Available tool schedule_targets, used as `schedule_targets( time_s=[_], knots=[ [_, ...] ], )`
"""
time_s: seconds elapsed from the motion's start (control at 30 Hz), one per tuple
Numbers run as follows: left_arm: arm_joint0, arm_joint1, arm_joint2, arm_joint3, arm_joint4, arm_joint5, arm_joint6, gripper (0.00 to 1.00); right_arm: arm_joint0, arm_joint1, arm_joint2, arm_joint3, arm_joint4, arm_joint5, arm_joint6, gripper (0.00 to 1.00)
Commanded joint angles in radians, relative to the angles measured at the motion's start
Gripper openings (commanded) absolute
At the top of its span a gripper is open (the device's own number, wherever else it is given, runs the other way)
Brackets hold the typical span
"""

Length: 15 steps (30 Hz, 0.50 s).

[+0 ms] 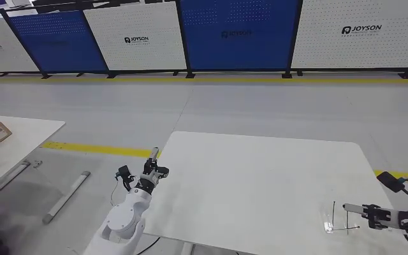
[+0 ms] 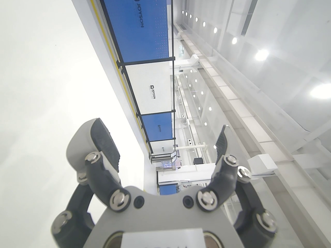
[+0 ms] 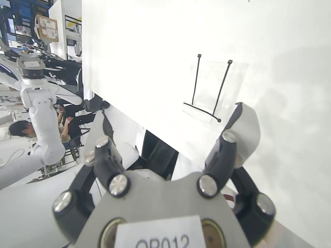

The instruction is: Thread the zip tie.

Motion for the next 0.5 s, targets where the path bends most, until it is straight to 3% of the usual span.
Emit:
schedule_targets(
  time_s=[0.0,0.17,0.23,0.47],
  knots=[
    [0.0,0.0,0.0,0.0,0.0,0.0,0.0,1.0,0.024,0.006,-0.039,0.036,-0.013,0.006,0.0,1.0],
    [0.0,0.0,0.0,0.0,0.0,0.0,0.0,1.0,0.083,0.014,-0.118,0.113,-0.036,0.007,0.0,1.0],
    [0.0,0.0,0.0,0.0,0.0,0.0,0.0,1.0,0.098,0.02,-0.159,0.128,-0.089,0.031,0.0,1.0],
    [0.0,0.0,0.0,0.0,0.0,0.0,0.0,1.0,0.104,0.02,-0.163,0.128,-0.092,0.038,0.0,1.0]
  ],
)
